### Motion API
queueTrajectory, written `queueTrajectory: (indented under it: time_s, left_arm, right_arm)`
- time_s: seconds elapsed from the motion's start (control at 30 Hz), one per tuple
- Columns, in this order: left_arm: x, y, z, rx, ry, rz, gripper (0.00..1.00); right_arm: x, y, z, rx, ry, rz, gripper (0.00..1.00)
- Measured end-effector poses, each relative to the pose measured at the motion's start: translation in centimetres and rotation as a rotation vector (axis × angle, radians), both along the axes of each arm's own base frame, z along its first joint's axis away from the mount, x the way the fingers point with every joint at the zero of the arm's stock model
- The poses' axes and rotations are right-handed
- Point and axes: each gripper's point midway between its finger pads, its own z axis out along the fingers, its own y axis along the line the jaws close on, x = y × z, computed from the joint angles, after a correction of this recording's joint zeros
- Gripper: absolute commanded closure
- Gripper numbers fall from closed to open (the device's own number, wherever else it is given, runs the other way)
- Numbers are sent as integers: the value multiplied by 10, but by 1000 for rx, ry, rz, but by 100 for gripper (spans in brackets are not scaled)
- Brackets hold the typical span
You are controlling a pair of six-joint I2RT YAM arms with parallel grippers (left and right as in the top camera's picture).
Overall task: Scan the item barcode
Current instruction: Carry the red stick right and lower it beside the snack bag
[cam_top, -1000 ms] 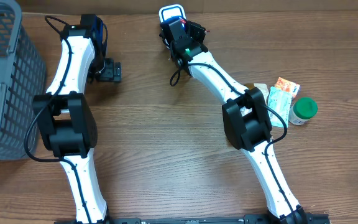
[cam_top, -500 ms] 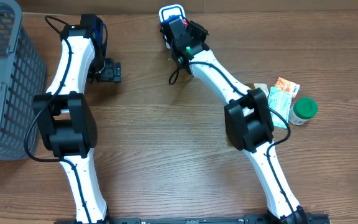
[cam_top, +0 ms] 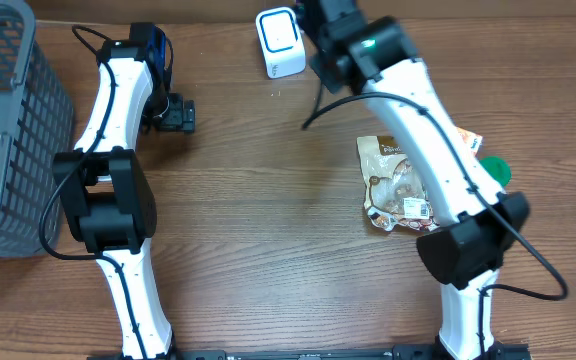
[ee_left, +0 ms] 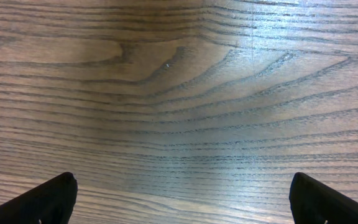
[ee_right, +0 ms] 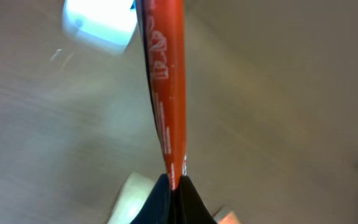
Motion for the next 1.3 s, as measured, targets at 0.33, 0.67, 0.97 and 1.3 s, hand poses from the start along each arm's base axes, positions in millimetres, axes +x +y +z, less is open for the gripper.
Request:
queueTrajectory:
  time_s: [0.33, 0.67, 0.97, 1.3]
  left_arm:
    - [0, 0, 0, 0, 0, 0, 1]
    - [0, 0, 0, 0, 0, 0, 0]
    - [0, 0, 0, 0, 0, 0, 0]
    - [0, 0, 0, 0, 0, 0, 1]
  right_arm:
    - [-70, -43, -59, 334, 544, -191, 96]
    - [-104, -50, -107, 384, 763, -304, 96]
    - [-122, -52, -167, 382, 841, -409, 96]
    - [-136, -55, -198, 378, 876, -468, 94]
